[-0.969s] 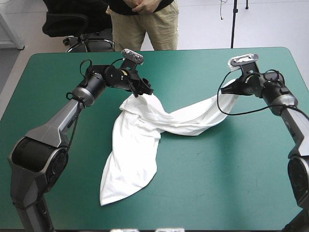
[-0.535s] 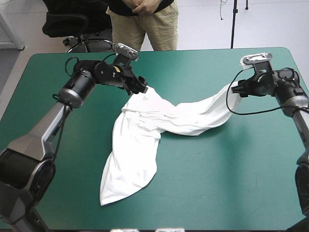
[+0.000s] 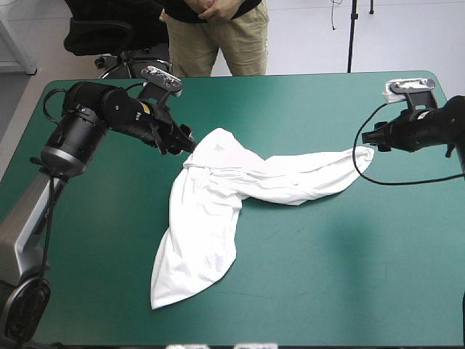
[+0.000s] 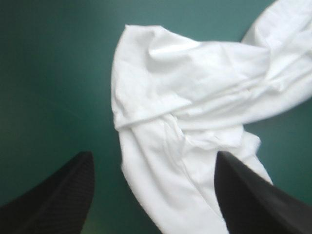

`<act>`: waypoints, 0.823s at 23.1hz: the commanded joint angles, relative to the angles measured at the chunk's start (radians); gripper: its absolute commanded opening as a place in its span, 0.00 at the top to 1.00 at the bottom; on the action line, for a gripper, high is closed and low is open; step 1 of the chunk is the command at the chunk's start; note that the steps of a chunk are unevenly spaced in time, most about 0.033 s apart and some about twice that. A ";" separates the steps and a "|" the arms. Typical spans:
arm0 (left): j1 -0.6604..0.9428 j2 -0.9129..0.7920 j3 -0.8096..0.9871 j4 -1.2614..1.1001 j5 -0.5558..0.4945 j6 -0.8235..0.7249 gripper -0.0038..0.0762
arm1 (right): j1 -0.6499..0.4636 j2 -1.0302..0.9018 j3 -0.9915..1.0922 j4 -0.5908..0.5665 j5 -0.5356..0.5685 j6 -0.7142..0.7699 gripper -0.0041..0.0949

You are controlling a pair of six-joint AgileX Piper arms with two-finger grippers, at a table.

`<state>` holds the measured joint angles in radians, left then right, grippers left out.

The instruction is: Fold the cloth

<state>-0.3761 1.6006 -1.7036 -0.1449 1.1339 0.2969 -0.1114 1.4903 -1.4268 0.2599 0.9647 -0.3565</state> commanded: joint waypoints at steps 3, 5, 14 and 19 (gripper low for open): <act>-0.003 -0.216 0.150 -0.118 0.048 -0.031 0.40 | -0.004 -0.249 -0.034 0.040 0.003 -0.017 0.42; -0.003 -0.322 0.284 -0.111 0.050 -0.050 0.40 | -0.004 -0.322 -0.032 0.040 0.015 -0.017 0.42; -0.003 -0.634 0.795 -0.148 0.008 -0.090 0.40 | -0.004 -0.399 -0.032 0.048 0.030 -0.017 0.42; -0.005 -0.643 0.949 -0.251 -0.077 -0.011 0.40 | -0.004 -0.399 -0.032 0.058 0.029 -0.017 0.43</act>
<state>-0.3761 0.9708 -0.7996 -0.3147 1.1359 0.2484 -0.1114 1.1092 -1.4276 0.2934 1.0483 -0.3640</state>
